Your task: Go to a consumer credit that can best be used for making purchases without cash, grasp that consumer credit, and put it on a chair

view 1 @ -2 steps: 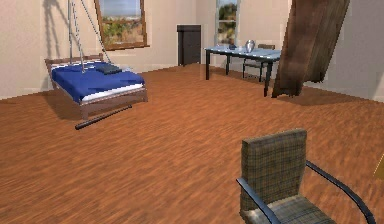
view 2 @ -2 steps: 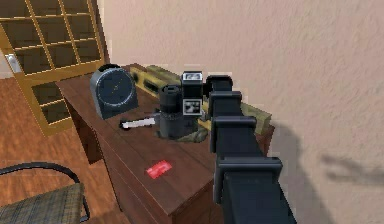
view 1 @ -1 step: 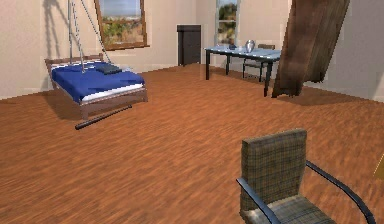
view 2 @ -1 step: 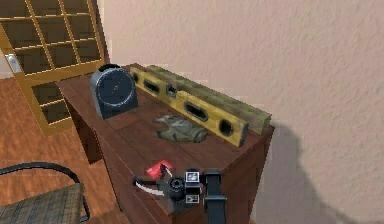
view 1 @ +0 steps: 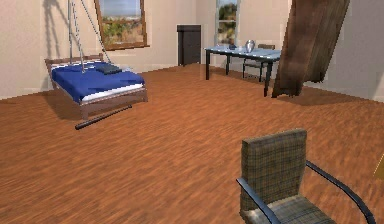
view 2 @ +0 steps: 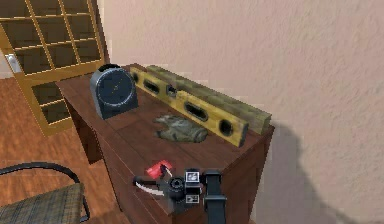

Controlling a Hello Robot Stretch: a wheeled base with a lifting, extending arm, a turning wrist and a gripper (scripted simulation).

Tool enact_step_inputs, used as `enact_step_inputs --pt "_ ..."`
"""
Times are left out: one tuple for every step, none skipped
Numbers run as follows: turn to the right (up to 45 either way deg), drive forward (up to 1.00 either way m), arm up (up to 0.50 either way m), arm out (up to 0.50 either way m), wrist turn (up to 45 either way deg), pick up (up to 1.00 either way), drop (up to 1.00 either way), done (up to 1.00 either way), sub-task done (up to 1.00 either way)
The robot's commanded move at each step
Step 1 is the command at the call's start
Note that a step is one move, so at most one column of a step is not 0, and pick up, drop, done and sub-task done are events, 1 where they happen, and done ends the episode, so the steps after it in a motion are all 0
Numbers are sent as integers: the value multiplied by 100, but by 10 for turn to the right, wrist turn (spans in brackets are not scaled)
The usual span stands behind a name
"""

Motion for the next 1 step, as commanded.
enact_step_inputs --pt "0 0 10 0 0 0 0 0 0"
